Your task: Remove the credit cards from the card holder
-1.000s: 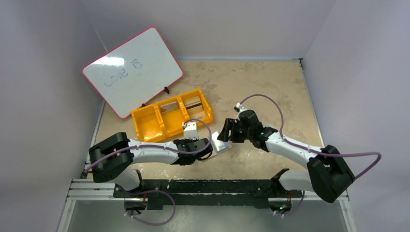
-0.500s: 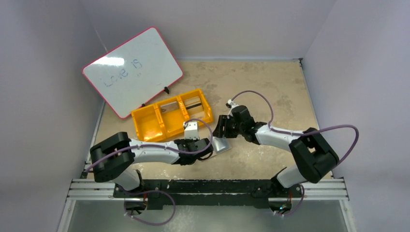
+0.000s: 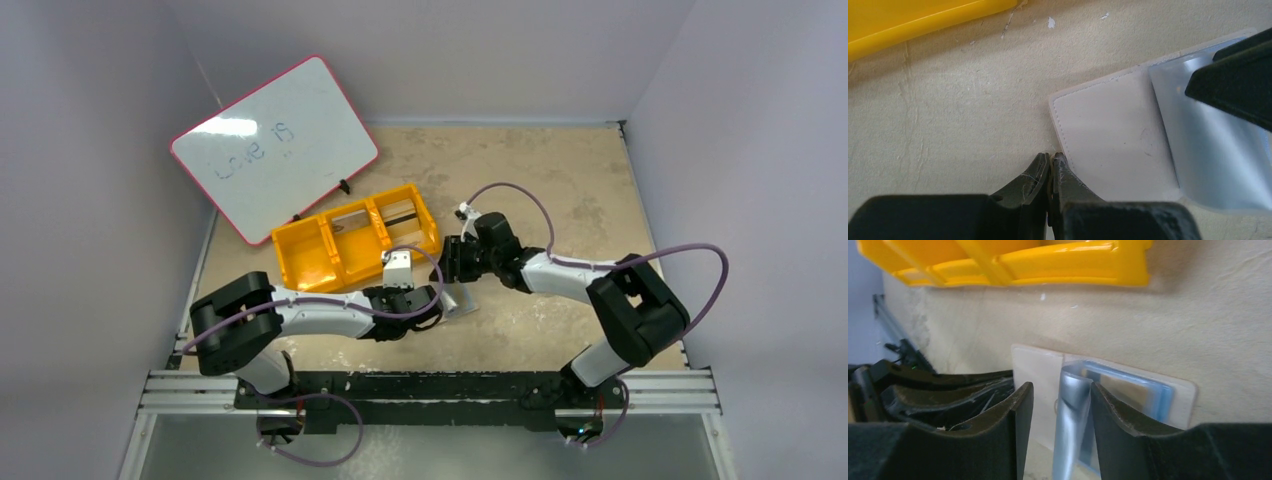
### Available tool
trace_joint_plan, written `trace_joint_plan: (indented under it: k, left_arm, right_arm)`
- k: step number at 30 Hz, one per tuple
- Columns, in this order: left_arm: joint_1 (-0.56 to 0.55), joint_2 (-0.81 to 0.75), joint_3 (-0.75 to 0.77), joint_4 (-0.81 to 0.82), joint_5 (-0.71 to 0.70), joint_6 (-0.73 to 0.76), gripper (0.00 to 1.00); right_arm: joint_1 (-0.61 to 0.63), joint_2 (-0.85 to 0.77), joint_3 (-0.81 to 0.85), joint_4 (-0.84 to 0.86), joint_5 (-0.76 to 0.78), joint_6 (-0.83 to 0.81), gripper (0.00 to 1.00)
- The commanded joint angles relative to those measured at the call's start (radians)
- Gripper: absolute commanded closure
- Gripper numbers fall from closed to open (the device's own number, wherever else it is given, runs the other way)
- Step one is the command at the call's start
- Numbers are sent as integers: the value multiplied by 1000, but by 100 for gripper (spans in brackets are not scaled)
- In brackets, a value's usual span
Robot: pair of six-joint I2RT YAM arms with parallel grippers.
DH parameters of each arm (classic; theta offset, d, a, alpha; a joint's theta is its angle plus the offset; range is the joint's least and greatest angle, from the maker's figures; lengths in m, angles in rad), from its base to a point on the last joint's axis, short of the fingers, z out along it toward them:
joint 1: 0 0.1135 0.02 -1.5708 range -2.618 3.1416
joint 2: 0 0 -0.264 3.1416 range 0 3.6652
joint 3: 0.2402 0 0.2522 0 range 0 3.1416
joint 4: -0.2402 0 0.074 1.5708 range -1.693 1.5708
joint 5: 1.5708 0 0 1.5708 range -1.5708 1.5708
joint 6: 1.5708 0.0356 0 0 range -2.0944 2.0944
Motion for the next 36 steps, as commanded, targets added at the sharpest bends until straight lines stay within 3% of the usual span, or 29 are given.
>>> trace_joint_plan:
  k: [1, 9, 14, 18, 22, 25, 29, 32, 36]
  left_arm:
    - [-4, -8, 22, -10, -40, 8, 100]
    - [-4, -41, -11, 18, -48, -8, 100]
    - [-3, -89, -44, 41, -53, -19, 98]
    - [-3, -116, -61, 44, -63, -42, 92]
    - [-2, -174, -118, 84, -89, -84, 77]
    - [-2, -212, -160, 107, -92, -106, 75]
    - [-3, -229, -156, 76, -98, -124, 74]
    - [-3, -260, -161, 67, -108, -141, 68]
    - [-3, -314, -194, 97, -116, -157, 61]
  right_arm:
    - [1, -20, -39, 122, -181, 46, 52]
    - [2, -24, -143, 274, -262, 177, 55]
    - [3, -5, -161, 383, -322, 186, 63]
    - [3, -45, -191, 426, -339, 209, 47]
    - [3, -32, -177, 349, -300, 186, 48]
    - [3, -3, -173, 413, -344, 205, 54]
    - [3, 8, -175, 470, -385, 231, 42]
    - [3, 41, -174, 482, -406, 231, 40]
    - [4, 53, -195, 555, -436, 253, 47]
